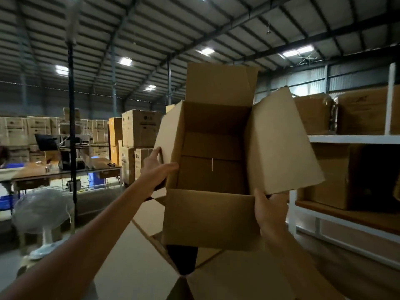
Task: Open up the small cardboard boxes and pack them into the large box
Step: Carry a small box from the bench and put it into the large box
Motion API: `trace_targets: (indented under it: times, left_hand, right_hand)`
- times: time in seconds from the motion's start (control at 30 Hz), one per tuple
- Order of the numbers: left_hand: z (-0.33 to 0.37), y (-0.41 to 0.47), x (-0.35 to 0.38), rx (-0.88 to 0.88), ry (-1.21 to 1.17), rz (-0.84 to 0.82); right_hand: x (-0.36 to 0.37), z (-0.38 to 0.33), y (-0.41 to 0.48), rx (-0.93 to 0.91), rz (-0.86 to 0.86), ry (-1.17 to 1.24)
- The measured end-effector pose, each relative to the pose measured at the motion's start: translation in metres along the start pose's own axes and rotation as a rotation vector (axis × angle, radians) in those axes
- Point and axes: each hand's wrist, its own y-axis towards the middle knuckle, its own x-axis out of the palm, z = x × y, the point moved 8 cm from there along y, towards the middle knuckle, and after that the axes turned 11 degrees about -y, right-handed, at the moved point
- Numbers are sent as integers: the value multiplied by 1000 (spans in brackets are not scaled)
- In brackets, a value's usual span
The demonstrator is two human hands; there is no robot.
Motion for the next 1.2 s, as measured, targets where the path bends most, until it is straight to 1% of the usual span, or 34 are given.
trace_targets:
  times: [0.17, 0.23, 0.3, 0.4, 0.53, 0.67, 0.73, 0.8, 0.93, 1.07, 1.2]
  left_hand:
    - [-34, 77, -16, -3, 88, 14]
    - [-47, 104, -20, 0, 65, 0]
    - [-65, 132, -23, -26, 37, -26]
    - [-94, 173, -25, -50, 16, -82]
    - [-123, 221, -17, -54, 40, -172]
    - [-176, 252, -4, -175, 48, -312]
    - [-199, 263, 7, -216, 64, -396]
    - [-208, 270, 20, -231, 68, -445]
    - [-199, 278, 33, -186, 178, -497]
    - [-198, 286, 46, -179, 190, -553]
    - [-195, 288, 50, -162, 285, -603]
  right_hand:
    - [61, -7, 27, 14, 25, 0]
    - [81, -13, 33, -19, 43, -38]
    - [103, -13, 40, -7, 56, -78]
    - [137, -9, 50, 75, 21, -125]
    - [170, 0, 51, 180, 49, -70]
    - [200, 14, 46, 244, 82, -153]
    - [206, 18, 39, 280, 112, -245]
    - [209, 20, 35, 264, 142, -278]
    - [206, 21, 33, 239, 215, -247]
    - [194, 18, 31, 156, 350, -336]
    - [190, 17, 28, 109, 377, -384]
